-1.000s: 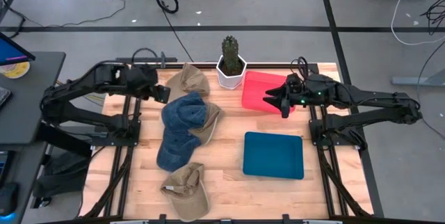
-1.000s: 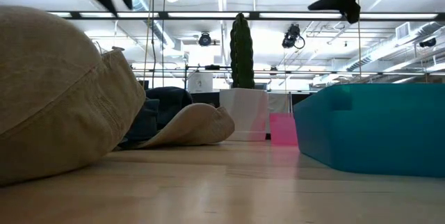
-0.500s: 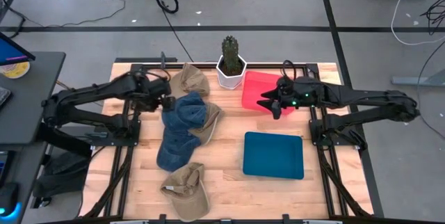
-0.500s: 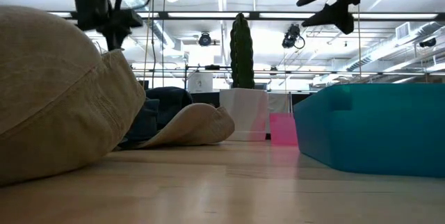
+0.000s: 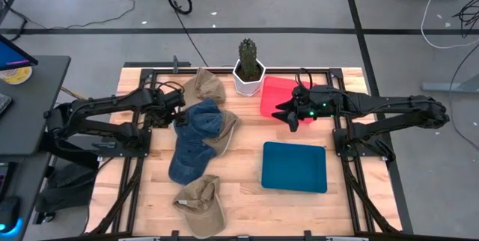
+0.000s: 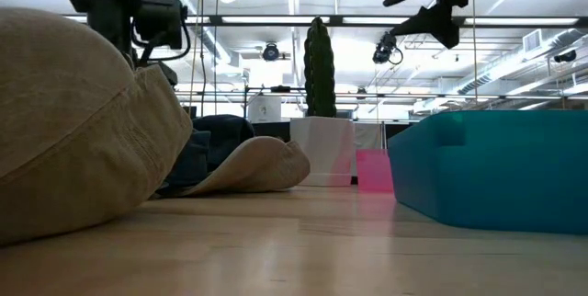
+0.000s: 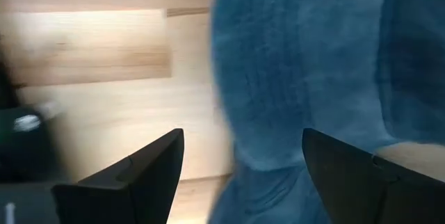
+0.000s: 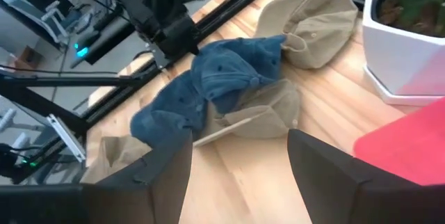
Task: Pick & Place hat
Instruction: Put the top blue cap into the red bin
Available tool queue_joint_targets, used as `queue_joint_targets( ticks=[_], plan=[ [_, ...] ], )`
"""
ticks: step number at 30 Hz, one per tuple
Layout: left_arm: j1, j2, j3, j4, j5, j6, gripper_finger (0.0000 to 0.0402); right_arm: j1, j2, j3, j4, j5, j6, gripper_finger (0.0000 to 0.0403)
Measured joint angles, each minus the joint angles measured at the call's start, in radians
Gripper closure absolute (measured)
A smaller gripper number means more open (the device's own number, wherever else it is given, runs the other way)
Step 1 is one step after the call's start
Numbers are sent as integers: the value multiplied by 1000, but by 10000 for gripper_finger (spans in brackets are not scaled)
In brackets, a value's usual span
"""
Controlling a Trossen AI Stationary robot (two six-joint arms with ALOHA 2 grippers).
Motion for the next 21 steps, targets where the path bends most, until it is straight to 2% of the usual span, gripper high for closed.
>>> queue_joint_targets(
  ticks=[7, 15, 21],
  plan=[
    [31, 0, -60, 217, 12, 8, 108, 2, 0, 0, 18, 3, 0, 163],
    [55, 0, -120, 255, 24, 7, 109, 2, 1, 0, 18, 4, 0, 163],
    [55, 0, -153, 308, 21, 43, 132, 2, 7, 0, 18, 4, 0, 163]
  ],
)
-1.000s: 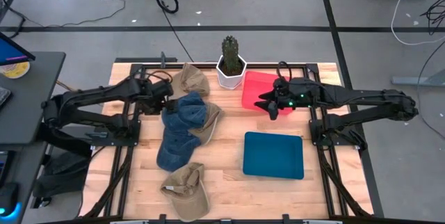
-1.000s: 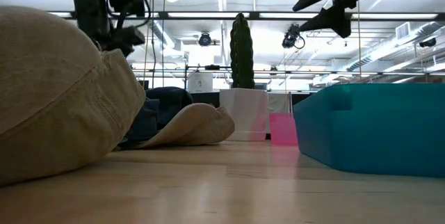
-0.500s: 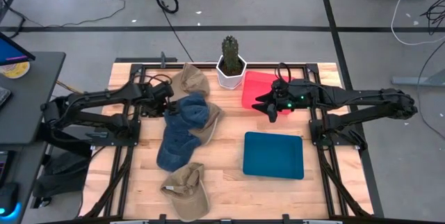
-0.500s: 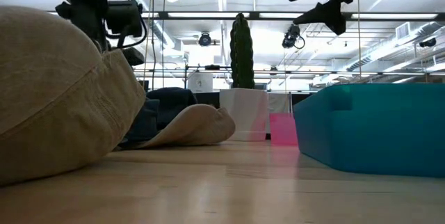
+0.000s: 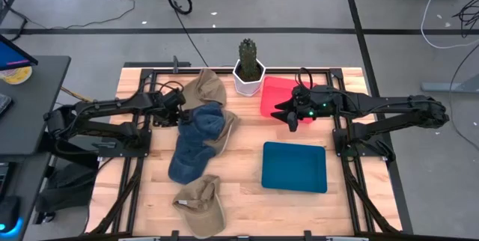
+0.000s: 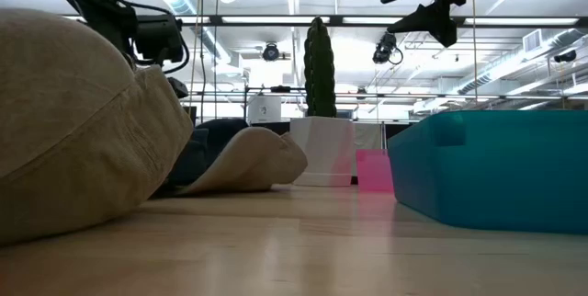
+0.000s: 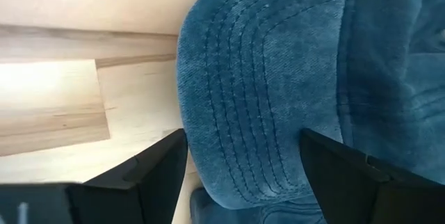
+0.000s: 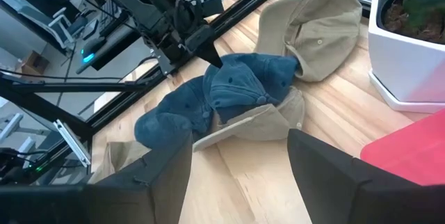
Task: Pick & Place hat
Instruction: Put the top blue cap into the red bin
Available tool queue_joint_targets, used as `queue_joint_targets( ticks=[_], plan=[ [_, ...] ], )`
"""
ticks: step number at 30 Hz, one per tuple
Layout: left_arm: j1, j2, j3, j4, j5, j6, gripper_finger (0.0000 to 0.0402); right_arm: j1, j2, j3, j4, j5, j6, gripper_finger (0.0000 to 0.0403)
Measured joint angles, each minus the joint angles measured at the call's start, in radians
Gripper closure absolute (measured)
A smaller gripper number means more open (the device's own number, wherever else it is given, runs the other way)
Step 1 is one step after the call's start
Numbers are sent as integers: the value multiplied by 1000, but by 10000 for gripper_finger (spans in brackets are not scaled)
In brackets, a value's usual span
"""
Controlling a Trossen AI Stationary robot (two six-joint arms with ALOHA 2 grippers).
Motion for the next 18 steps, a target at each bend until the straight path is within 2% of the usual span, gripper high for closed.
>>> queue_joint_targets(
  ticks=[12, 15, 18],
  plan=[
    [-1, -1, -75, 115, 18, -28, 152, 0, 0, 0, 0, 2, 0, 163],
    [-1, -1, -75, 112, 18, -2, 184, 0, 0, 0, 0, 4, 0, 163],
    [-1, 0, -75, 111, 17, 9, 234, 0, 0, 0, 0, 22, -1, 163]
  ],
)
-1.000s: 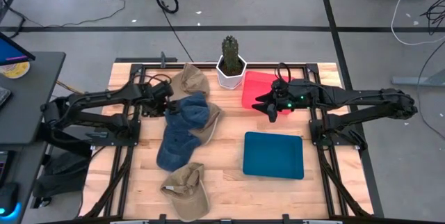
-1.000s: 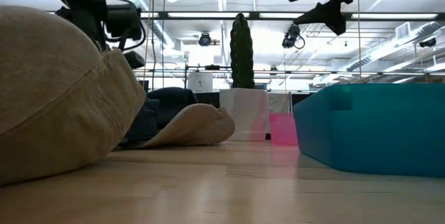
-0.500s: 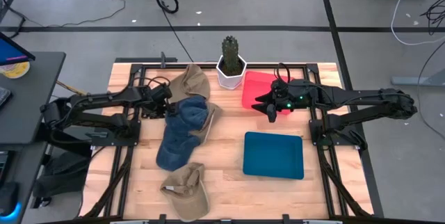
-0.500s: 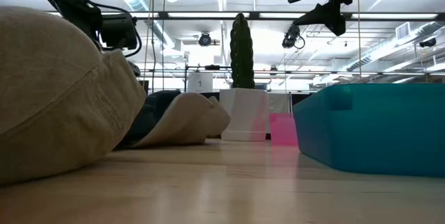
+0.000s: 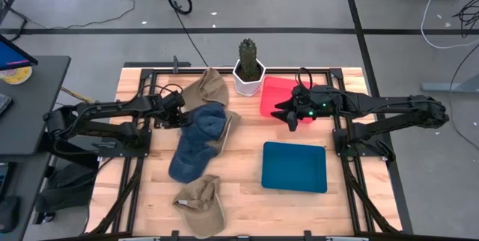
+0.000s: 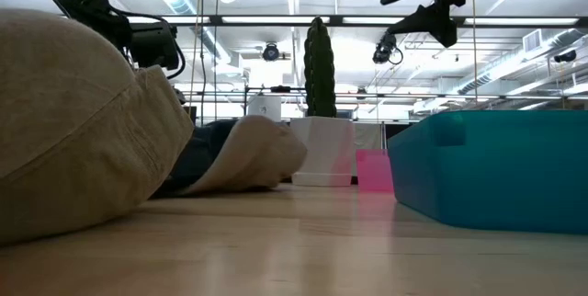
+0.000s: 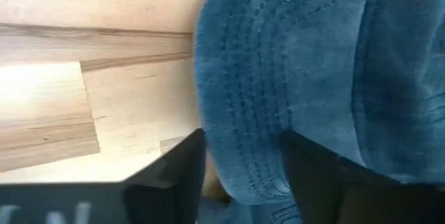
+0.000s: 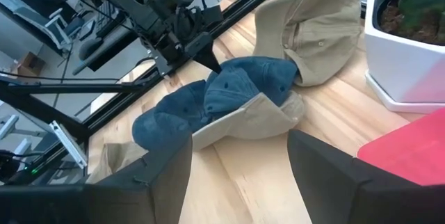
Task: Pick & Place hat
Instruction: Put the top blue cap into the red bin
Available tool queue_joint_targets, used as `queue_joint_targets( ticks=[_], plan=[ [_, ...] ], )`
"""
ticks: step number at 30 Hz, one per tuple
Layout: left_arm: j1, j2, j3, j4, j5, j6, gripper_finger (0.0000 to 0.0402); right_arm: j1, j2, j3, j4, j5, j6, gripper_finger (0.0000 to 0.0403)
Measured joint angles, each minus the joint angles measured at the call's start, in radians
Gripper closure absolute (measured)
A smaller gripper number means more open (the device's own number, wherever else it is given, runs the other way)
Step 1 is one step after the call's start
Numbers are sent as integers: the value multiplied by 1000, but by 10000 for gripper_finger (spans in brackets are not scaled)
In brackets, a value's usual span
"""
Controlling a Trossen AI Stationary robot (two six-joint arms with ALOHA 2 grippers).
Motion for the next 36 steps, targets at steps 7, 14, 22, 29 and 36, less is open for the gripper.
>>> queue_joint_targets(
  ticks=[7, 14, 22, 29, 36],
  plan=[
    [-1, 2, -3, -5, -1, 46, 377, 0, 0, 0, 0, 13, 0, 163],
    [-4, 0, -3, -5, -7, 53, 399, 0, 0, 0, 0, 13, 0, 163],
    [-24, -98, -3, -4, -9, 53, 400, 0, 0, 0, 0, 14, 0, 163],
    [-43, -285, -3, -1, -7, 62, 396, 0, 0, 0, 0, 14, 0, 163],
    [6, -377, -1, -189, 1, -6, 367, 0, 0, 0, 0, 14, 0, 163]
  ],
)
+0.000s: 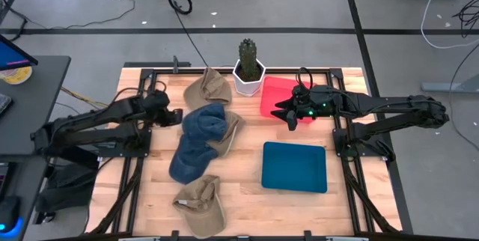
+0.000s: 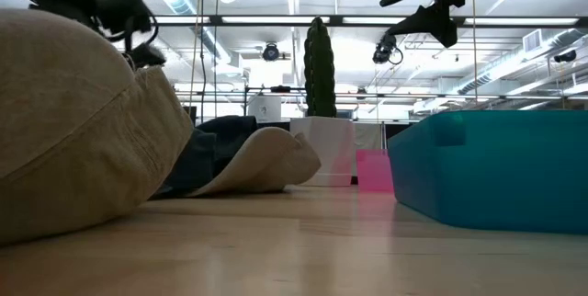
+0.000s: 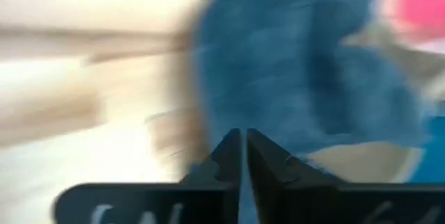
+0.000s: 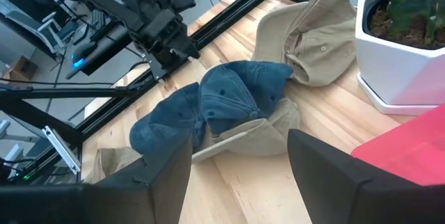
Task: Pick & Place hat
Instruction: Put the top blue cap into the red bin
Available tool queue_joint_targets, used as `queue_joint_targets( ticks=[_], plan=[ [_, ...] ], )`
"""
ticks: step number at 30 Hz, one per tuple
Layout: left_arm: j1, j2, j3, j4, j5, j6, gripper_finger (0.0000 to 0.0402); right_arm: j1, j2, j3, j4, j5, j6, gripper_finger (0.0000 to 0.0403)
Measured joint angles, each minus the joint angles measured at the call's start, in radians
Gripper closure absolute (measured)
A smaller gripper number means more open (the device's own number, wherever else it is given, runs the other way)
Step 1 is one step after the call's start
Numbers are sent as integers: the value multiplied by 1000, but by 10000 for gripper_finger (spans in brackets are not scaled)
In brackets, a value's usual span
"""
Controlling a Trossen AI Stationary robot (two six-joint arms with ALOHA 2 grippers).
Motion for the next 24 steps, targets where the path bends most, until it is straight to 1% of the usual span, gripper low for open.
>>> queue_joint_targets(
  ticks=[3, 7, 10, 13, 15, 17, 21, 24],
  plan=[
    [19, 0, 0, -63, 7, 3, 312, 0, 0, 0, 0, 0, -3, 163],
    [48, 0, 0, -48, 7, 9, 223, 0, 0, 0, 0, 0, -3, 163],
    [69, 13, 0, -48, 7, 56, 161, 0, 0, 0, 0, 0, -7, 163],
    [92, 39, 0, -43, 8, 106, 114, 0, 0, 0, 0, 0, -7, 163],
    [99, 64, 0, -27, 7, 128, 94, 0, 0, 0, 0, 0, -7, 163],
    [101, 87, 0, 19, 12, 157, 83, 0, 0, 0, 0, 0, -7, 163],
    [101, 150, 0, 94, 19, 193, 81, 0, 0, 0, 2, 0, -7, 163],
    [101, 204, 0, 83, 38, 236, 84, 0, 0, 0, 21, 0, 1, 163]
  ],
)
